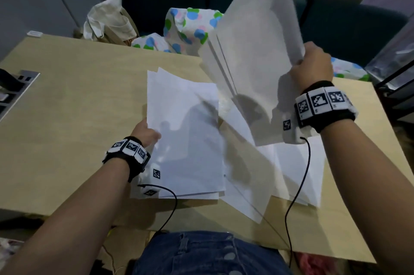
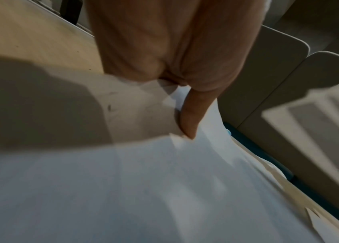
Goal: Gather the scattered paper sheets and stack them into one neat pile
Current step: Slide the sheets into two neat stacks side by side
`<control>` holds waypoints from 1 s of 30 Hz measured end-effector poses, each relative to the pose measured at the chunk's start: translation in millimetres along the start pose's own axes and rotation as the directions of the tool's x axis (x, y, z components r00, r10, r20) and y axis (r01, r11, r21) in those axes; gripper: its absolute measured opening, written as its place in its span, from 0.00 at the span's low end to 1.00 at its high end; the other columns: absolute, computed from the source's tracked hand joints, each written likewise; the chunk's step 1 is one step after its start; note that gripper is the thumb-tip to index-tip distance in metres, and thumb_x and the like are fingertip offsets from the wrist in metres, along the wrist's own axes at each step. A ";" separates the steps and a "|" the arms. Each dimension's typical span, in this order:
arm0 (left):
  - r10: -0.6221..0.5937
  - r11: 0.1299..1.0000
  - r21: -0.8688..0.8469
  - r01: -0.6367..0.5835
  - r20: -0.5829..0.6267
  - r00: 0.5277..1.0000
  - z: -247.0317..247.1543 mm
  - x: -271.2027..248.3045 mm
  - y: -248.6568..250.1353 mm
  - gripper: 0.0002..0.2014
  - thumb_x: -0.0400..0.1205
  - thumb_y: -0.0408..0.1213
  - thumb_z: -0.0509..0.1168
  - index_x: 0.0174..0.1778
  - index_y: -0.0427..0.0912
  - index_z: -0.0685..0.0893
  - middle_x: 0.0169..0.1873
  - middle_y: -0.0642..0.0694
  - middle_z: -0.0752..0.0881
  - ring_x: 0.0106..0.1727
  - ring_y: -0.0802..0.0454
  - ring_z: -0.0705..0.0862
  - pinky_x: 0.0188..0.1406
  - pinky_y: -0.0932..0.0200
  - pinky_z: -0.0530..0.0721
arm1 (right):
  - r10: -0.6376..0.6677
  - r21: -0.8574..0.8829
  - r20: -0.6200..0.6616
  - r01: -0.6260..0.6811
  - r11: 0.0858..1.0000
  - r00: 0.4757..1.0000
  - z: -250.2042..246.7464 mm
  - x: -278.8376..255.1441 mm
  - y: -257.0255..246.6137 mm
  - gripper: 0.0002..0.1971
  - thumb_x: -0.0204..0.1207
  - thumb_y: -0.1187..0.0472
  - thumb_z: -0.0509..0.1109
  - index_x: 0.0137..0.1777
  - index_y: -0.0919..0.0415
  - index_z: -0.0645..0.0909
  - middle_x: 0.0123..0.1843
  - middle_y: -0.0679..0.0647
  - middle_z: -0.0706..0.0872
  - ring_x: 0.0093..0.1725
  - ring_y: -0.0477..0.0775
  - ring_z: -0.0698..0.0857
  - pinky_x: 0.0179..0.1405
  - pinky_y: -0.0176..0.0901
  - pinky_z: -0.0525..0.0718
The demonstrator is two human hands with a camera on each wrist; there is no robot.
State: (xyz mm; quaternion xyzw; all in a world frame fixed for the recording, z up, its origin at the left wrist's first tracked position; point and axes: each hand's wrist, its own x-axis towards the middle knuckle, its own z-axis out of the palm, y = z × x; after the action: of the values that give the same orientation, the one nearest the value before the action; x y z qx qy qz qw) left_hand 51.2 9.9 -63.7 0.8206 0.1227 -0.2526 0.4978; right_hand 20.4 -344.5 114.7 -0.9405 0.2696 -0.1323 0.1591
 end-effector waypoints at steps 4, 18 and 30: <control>0.009 1.000 -0.021 -0.008 0.069 0.998 4.2 -2.7 6.0 0.26 0.72 0.26 0.65 0.68 0.34 0.78 0.65 0.33 0.83 0.66 0.36 0.81 0.68 0.42 0.78 | 0.109 0.341 0.006 -0.105 0.934 0.994 0.6 4.5 -4.1 0.15 0.74 0.73 0.58 0.58 0.67 0.79 0.45 0.61 0.80 0.54 0.60 0.80 0.45 0.43 0.73; -0.124 0.846 -0.473 0.246 0.274 0.954 4.8 -12.6 17.4 0.33 0.77 0.69 0.54 0.70 0.52 0.79 0.62 0.45 0.87 0.58 0.45 0.87 0.55 0.50 0.83 | 0.272 0.135 0.619 -0.441 0.887 0.737 156.0 -85.0 3.2 0.34 0.73 0.68 0.71 0.77 0.68 0.59 0.70 0.66 0.76 0.67 0.68 0.79 0.53 0.49 0.81; -0.107 0.994 0.043 0.104 0.078 0.991 11.7 12.4 3.3 0.28 0.75 0.33 0.71 0.72 0.38 0.74 0.67 0.40 0.82 0.66 0.41 0.81 0.70 0.46 0.77 | -0.113 0.030 0.682 0.126 0.992 0.722 171.7 -109.4 -1.9 0.30 0.76 0.66 0.66 0.76 0.66 0.59 0.69 0.67 0.72 0.68 0.69 0.73 0.63 0.55 0.74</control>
State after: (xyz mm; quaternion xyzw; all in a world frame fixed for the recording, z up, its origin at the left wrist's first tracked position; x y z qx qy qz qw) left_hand 59.7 -2.6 -72.3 0.8118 0.1410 -0.3134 0.4722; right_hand -11.0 -243.7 -59.4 -0.9401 0.1325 0.2146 0.2294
